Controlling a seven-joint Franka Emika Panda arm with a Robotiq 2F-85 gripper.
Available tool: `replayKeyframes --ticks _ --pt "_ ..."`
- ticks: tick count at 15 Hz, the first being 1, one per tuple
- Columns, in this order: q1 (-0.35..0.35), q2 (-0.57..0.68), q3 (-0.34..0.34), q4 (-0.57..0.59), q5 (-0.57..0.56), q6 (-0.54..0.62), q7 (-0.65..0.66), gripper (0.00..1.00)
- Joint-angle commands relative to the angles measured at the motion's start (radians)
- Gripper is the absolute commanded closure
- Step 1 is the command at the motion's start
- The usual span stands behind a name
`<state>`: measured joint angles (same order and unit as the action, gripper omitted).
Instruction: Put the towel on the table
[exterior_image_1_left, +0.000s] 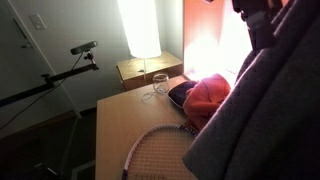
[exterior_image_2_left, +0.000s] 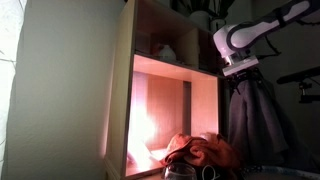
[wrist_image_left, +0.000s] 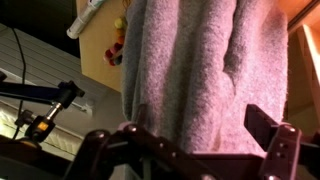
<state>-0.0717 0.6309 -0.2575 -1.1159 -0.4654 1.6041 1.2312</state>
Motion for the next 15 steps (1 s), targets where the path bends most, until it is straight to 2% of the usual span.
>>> replayKeyframes --ticks 1,8,12,15 --pt "0.007 0.024 -0.005 0.047 0.001 -0.027 0.031 0.34" --pt "0.003 0.013 -0.001 0.064 0.003 -0.019 0.011 0.87" --pt "-0.007 -0.033 0.012 0.056 0.024 0.008 -0.023 0.94" --pt "0.0 -0.116 0.007 0.014 0.012 0.058 -0.021 0.88"
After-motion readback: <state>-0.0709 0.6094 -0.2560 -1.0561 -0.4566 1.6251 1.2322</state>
